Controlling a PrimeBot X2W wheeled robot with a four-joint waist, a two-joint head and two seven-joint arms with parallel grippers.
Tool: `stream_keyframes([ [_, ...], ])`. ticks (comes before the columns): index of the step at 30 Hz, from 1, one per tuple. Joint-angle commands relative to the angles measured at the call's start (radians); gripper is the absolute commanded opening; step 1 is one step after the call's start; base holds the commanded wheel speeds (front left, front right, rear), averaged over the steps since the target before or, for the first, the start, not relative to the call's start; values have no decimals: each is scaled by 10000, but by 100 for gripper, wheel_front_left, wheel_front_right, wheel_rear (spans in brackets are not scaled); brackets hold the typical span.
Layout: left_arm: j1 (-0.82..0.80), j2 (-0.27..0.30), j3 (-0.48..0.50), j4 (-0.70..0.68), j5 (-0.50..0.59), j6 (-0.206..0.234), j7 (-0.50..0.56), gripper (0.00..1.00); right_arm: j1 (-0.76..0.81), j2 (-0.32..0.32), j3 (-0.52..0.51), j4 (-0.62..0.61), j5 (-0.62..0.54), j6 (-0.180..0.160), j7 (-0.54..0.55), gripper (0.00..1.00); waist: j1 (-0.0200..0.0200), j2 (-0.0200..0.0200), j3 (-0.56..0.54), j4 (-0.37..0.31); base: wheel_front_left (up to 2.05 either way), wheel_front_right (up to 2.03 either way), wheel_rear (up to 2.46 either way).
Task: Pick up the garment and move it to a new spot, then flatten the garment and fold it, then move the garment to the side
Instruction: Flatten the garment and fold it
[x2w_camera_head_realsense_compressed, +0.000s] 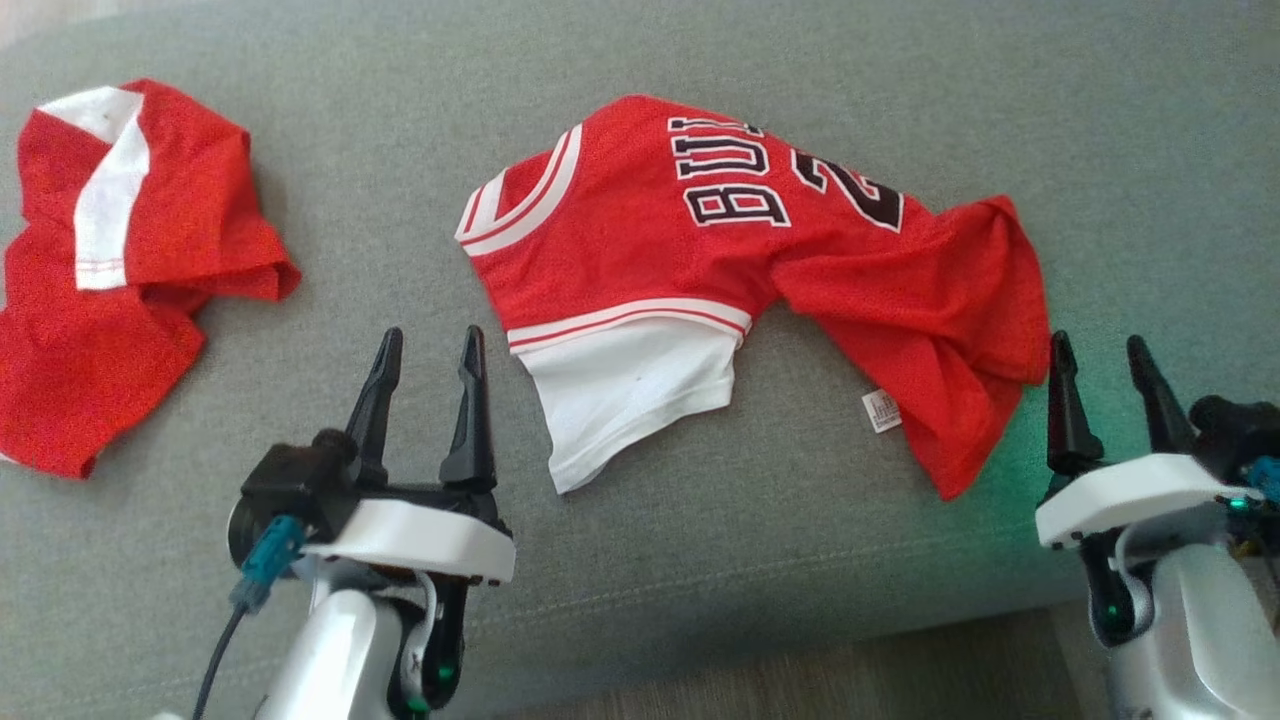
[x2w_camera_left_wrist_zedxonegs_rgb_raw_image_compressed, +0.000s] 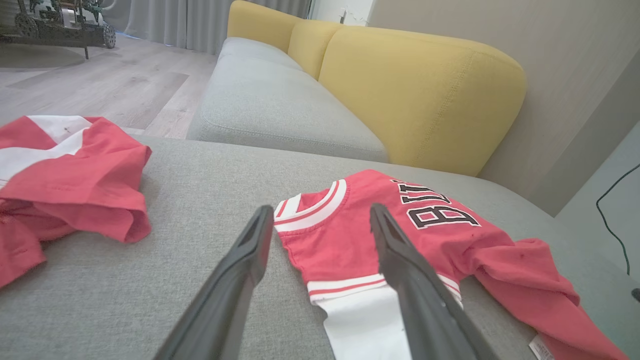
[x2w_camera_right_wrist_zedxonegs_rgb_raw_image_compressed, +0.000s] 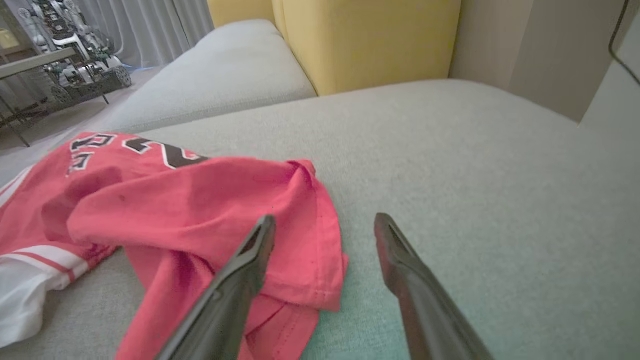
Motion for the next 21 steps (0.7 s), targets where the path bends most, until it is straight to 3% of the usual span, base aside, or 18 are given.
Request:
stream_keyframes([
  [1,-451,26,199,-276,80,-39,-78,100,-468,-9,146,99,198,-2,-83,100,0,0,163,32,0,0,0],
  [10,-775,26,43,-171,249,-81,-78,100,-1402,-9,-117,2113,307,-2,-89,100,0,0,572,170,0,0,0],
  [21,-877,26,57,-124,296,-81,-78,100,-1822,-9,-125,3115,311,-2,-92,100,0,0,695,207,0,0,0],
])
